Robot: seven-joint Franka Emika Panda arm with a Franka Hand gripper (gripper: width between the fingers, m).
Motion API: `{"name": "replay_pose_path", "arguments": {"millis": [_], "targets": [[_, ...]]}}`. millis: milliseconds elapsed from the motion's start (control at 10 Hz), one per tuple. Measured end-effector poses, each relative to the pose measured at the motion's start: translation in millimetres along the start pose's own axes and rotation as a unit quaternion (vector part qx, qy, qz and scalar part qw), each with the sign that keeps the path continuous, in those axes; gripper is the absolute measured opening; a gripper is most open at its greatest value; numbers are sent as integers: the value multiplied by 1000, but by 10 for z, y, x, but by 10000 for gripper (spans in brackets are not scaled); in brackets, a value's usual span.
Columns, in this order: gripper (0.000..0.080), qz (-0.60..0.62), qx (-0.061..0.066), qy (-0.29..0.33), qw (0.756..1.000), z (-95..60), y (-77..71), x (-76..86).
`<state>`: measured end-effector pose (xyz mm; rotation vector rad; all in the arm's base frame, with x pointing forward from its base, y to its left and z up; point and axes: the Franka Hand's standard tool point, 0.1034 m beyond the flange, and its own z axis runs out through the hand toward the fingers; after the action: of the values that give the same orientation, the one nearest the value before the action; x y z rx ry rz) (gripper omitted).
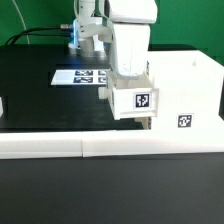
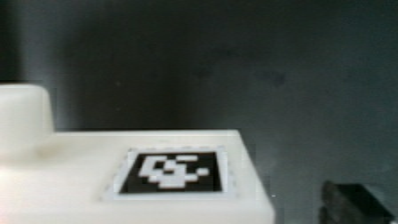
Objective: Assemble drawer
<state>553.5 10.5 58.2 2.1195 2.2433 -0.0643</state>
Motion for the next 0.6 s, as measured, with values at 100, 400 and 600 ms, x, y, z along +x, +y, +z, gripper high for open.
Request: {"name": "replay_pose_path", "arguments": {"millis": [100, 400, 600], "targets": [[608, -2, 4, -2, 1000, -50, 0, 20], [647, -3, 7, -15, 1000, -345, 15, -68], [649, -23, 4, -22, 999, -442, -51, -333]]}}
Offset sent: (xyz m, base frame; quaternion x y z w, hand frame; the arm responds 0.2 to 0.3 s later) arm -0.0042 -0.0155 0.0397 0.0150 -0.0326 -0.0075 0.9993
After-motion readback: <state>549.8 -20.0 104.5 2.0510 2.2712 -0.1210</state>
